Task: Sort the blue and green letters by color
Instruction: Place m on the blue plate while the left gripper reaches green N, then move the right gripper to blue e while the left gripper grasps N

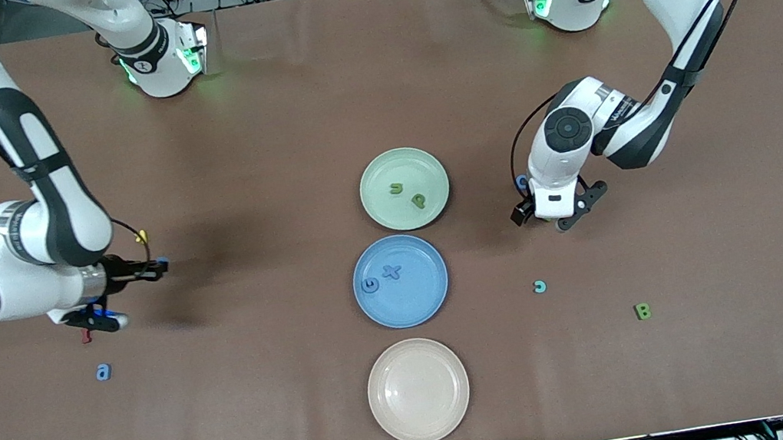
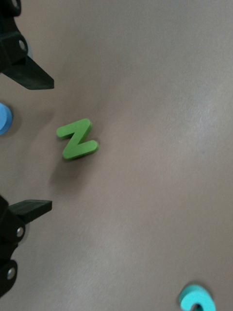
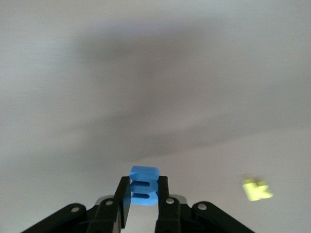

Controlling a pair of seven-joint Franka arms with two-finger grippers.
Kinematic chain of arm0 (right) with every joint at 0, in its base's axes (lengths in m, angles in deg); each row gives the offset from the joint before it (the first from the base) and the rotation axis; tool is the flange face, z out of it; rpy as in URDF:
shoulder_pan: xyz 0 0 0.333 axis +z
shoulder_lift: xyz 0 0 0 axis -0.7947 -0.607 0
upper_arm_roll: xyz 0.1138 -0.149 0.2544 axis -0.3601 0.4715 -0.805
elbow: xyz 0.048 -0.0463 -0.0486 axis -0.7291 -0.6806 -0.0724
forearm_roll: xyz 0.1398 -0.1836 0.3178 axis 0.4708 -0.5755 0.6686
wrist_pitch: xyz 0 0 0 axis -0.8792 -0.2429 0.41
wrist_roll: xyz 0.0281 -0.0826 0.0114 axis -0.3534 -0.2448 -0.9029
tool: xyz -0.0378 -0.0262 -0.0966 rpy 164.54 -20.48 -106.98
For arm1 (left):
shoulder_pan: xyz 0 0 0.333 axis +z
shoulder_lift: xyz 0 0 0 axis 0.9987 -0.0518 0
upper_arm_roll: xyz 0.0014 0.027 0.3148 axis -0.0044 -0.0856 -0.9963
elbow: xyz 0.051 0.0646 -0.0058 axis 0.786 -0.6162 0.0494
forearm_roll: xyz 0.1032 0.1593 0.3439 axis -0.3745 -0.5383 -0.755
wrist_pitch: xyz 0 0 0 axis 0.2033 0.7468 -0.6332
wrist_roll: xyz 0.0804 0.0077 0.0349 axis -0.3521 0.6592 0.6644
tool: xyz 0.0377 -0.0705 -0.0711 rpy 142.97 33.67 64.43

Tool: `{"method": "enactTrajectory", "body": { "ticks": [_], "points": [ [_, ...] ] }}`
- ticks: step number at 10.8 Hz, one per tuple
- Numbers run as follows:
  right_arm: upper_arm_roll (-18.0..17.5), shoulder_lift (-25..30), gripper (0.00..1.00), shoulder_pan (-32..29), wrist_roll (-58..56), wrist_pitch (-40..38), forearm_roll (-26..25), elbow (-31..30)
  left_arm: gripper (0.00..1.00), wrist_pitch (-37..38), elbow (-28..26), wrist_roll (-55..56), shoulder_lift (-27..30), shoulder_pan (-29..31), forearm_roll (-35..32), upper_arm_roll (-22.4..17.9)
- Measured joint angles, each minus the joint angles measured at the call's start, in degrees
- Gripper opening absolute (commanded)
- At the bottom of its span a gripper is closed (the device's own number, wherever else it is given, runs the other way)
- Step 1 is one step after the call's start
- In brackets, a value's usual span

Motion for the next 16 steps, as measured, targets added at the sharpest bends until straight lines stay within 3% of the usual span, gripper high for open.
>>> {"method": "enactTrajectory", "body": {
  "ticks": [4,7,11,12,13,16],
  "points": [
    [-11.39,-1.11,0.0,3.26,25.5,2.83,0.15,6.28,1.0,-9.77,-4.12,4.8,0.09,3.06,-0.03,-0.03],
    [-20.37,-5.89,0.0,6.43,46.34,15.64,0.17,10.17,1.0,-10.69,-5.07,5.36,0.09,3.17,-0.09,-0.23],
    [-21.01,-14.03,0.0,15.26,61.93,25.04,0.16,19.4,1.0,-10.8,-4.93,5.37,0.1,3.15,-0.8,-1.76],
    [-20.99,-16.16,0.42,16.34,64.15,27.33,0.17,21.12,1.0,-10.85,-4.8,5.36,0.09,3.14,-0.89,-2.0],
    [-20.96,-18.09,0.99,17.23,66.23,28.62,0.16,22.82,1.0,-10.87,-4.66,5.37,0.07,3.13,-0.91,-2.07],
    [-20.87,-20.42,1.0,17.87,67.97,29.07,0.08,25.31,1.0,-10.87,-4.33,5.37,-0.02,3.01,-1.12,-2.82]
  ]
}}
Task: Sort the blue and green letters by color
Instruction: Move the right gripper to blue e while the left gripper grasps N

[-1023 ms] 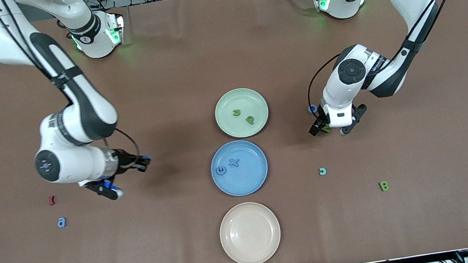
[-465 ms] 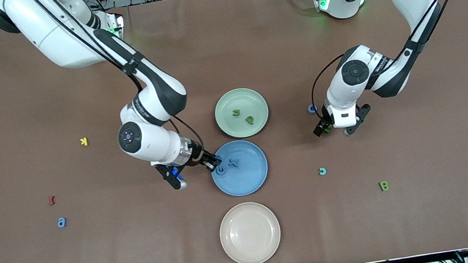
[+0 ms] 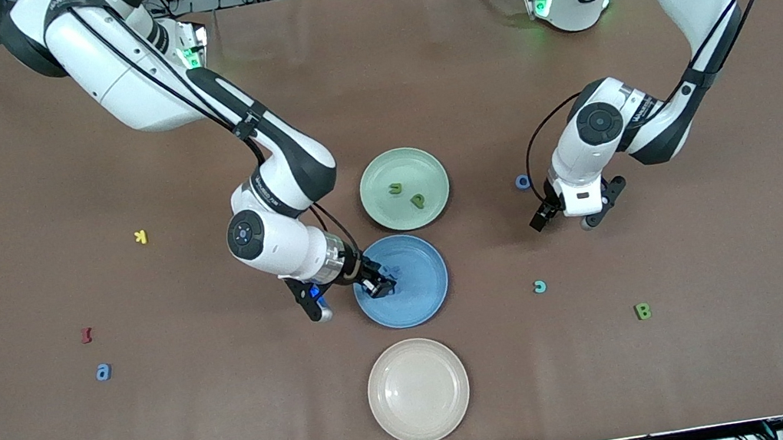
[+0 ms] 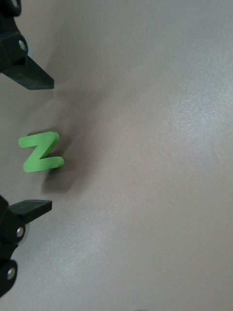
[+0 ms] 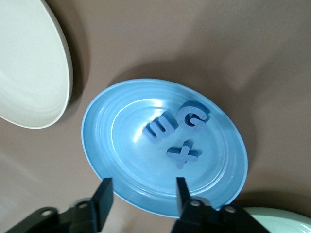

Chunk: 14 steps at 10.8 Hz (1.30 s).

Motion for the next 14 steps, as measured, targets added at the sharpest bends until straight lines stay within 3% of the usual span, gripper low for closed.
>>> {"method": "enactTrajectory", "body": {
  "ticks": [4,6,8,9,10,12,14],
  "points": [
    [0.4,1.03,1.0,-1.21,-2.46,-2.87,-0.33,1.53,1.0,0.0,0.84,0.0,-1.02,-0.07,-0.01,-0.24],
    [2.47,4.52,1.0,-4.69,-13.69,-13.4,-0.57,1.49,1.0,-0.02,1.42,0.0,-1.97,-0.63,-0.01,-0.25],
    [5.27,10.41,1.0,-10.83,-31.78,-22.15,-2.69,-1.97,1.0,-0.03,1.93,0.0,-2.49,-1.0,-0.12,-0.28],
    [5.82,13.09,1.0,-15.02,-41.61,-25.57,-5.51,-4.16,0.37,-0.03,2.03,0.0,-2.52,-1.04,-0.14,-0.32],
    [7.0,14.81,1.0,-18.77,-51.45,-27.56,-8.11,-5.78,0.0,-0.04,2.07,0.0,-2.53,-1.09,-0.42,-0.36],
    [11.1,15.6,1.0,-23.78,-72.01,-28.1,-9.69,-7.37,0.0,0.03,2.11,0.0,-2.48,-1.12,-1.34,-0.43],
    [12.48,14.77,1.0,-28.41,-90.93,-27.45,-9.97,-8.38,0.0,0.01,2.64,0.0,-2.42,-1.3,-1.43,-0.37]
  ]
}}
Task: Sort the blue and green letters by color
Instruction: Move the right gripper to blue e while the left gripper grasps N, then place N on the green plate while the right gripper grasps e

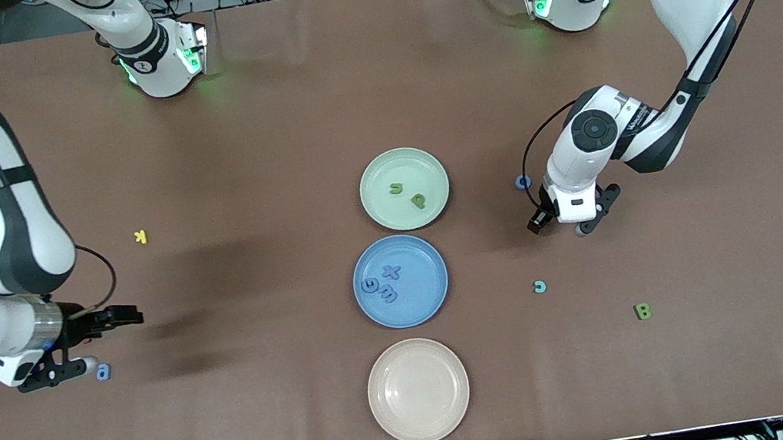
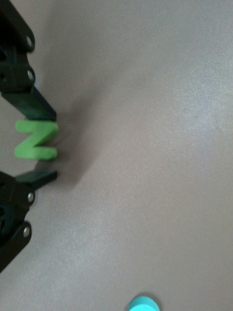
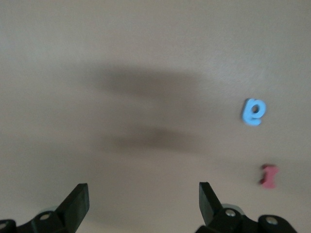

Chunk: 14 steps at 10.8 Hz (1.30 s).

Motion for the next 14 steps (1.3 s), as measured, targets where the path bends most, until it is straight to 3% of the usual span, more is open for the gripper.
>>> {"method": "enactTrajectory", "body": {
  "ticks": [3,7,14],
  "points": [
    [1.46,-2.85,1.0,-1.5,-28.4,7.47,-0.92,-0.19,0.0,0.28,0.18,0.0,0.42,-0.14,-0.03,0.11],
    [1.95,-6.68,1.0,-2.57,-50.44,15.81,-4.24,-0.17,0.0,2.82,2.89,0.0,0.32,-0.68,-0.27,0.05],
    [1.97,-10.54,0.97,-4.25,-58.65,22.28,-4.3,-0.02,0.0,4.44,9.61,4.92,0.3,-10.5,-0.31,0.27]
  ]
}}
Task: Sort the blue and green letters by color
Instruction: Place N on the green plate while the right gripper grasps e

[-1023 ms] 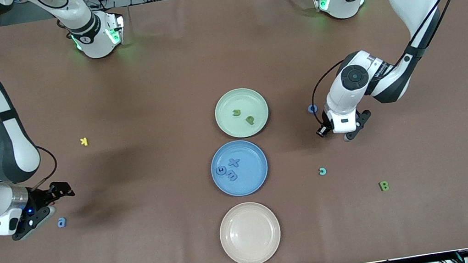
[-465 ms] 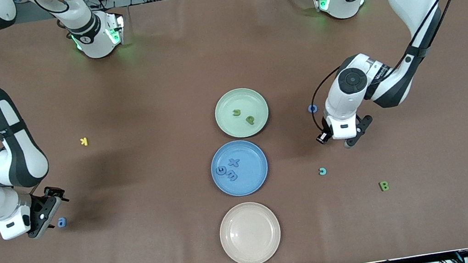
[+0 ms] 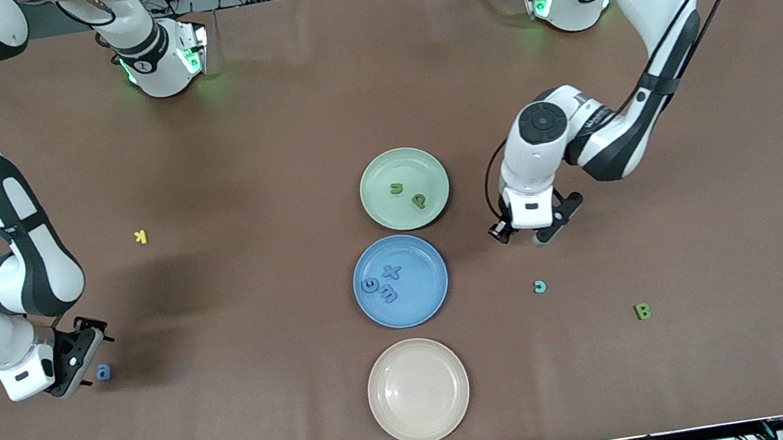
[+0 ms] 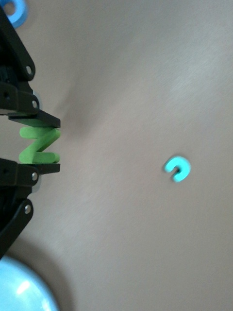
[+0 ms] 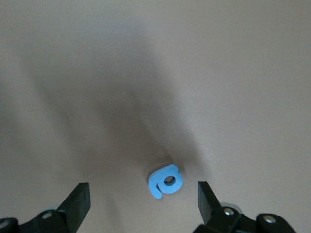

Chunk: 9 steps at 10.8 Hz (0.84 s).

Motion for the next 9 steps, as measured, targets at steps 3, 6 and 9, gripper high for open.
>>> {"method": "enactTrajectory", "body": {
  "ticks": [3,6,9],
  "points": [
    [-0.33,-0.98,0.9,0.04,0.0,3.89,-0.01,0.11,0.0,-0.01,1.32,4.02,-0.12,-3.96,1.16,0.95],
    [-0.2,-2.53,0.79,-0.31,0.47,4.22,-0.01,1.04,0.0,0.02,3.6,4.55,-0.49,-9.97,7.58,2.18],
    [-0.18,-3.77,0.67,-1.4,0.94,4.2,2.58,1.42,0.5,0.02,5.7,5.24,-2.06,-14.88,9.86,2.18]
  ]
}}
